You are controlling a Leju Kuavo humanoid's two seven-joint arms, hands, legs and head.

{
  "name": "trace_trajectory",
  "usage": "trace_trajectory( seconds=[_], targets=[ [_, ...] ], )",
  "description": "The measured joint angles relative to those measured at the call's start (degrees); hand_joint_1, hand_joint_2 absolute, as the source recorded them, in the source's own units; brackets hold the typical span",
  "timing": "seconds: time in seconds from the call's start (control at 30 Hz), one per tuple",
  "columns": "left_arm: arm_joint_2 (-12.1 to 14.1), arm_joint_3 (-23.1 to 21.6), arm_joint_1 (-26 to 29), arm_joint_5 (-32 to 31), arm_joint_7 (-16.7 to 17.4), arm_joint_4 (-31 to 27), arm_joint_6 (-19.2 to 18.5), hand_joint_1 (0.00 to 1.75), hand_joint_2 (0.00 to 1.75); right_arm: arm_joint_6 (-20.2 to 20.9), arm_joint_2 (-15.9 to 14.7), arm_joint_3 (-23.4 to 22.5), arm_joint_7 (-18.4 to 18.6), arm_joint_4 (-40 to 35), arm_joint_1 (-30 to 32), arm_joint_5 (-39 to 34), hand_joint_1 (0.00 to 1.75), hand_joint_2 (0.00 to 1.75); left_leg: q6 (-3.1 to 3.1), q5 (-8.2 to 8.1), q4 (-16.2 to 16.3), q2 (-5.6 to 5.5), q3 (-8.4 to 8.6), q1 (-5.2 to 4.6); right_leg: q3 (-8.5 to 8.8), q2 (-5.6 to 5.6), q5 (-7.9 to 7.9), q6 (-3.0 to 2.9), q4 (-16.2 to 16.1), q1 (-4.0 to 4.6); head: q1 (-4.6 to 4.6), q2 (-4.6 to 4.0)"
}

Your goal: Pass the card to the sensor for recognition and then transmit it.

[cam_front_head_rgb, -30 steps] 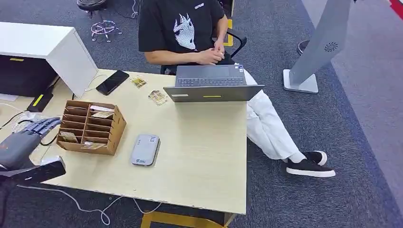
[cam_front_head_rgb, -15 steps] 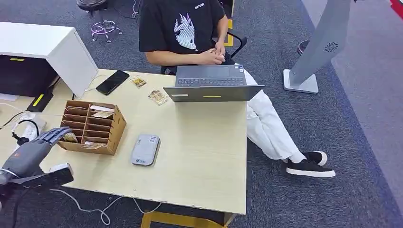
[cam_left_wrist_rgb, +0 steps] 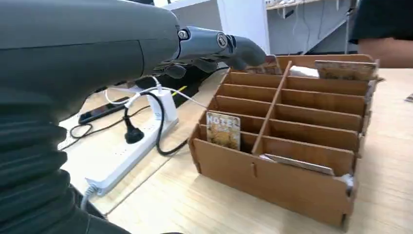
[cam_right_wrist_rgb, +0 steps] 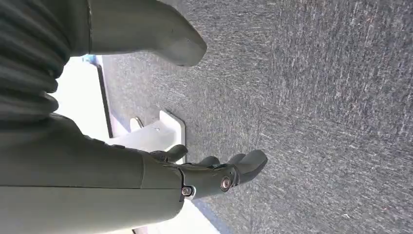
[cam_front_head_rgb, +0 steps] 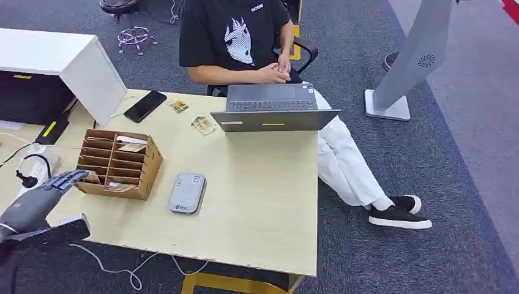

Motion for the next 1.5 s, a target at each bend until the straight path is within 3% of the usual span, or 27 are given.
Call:
trace_trajectory(
  seconds=[0.13,0.67,1.17,1.3,1.5],
  targets=[
    [0.22,0.20,-1.64,-1.42,1.64,2.04,-0.50,0.00,1.75,0.04,0.09,-0.48,-0.15,0.00,-0.04,0.09,0.00,1.75,0.00,0.00,0.00,-0.03,0.01,0.00,0.03,-0.03,0.00,0.00,0.00,0.00,-0.02,0.00],
    [-0.09,0.88,-1.85,-4.04,2.69,6.80,0.57,0.00,1.75,0.00,0.41,-0.94,-0.85,0.00,-0.02,0.98,0.00,1.75,0.00,0.00,0.00,-0.02,0.01,-0.01,0.01,-0.03,0.00,0.00,0.00,-0.01,-0.02,0.00],
    [-3.93,-1.73,-8.28,-9.60,1.92,11.41,3.13,0.00,1.75,-0.61,1.20,-1.53,-1.33,-0.17,-0.30,0.98,0.00,1.75,0.00,0.00,0.01,-0.06,0.00,-0.01,-0.02,-0.05,0.00,0.00,-0.01,-0.01,-0.02,0.00],
    [-6.25,-3.73,-12.34,-12.11,0.46,13.42,6.36,0.00,1.75,-1.07,1.49,-2.12,-1.97,-0.20,-0.62,1.00,0.00,1.75,0.00,0.01,0.01,-0.07,0.01,-0.02,0.02,-0.06,0.01,0.01,-0.01,-0.02,-0.02,0.00],
    [-9.07,-6.42,-15.02,-13.09,0.20,14.67,7.87,0.00,1.75,-1.29,1.64,-2.42,-1.84,-0.20,-0.68,1.16,0.00,1.75,0.00,0.01,0.01,-0.02,0.04,-0.02,0.00,-0.02,0.04,0.01,-0.01,-0.02,-0.02,0.00]
  ],
)
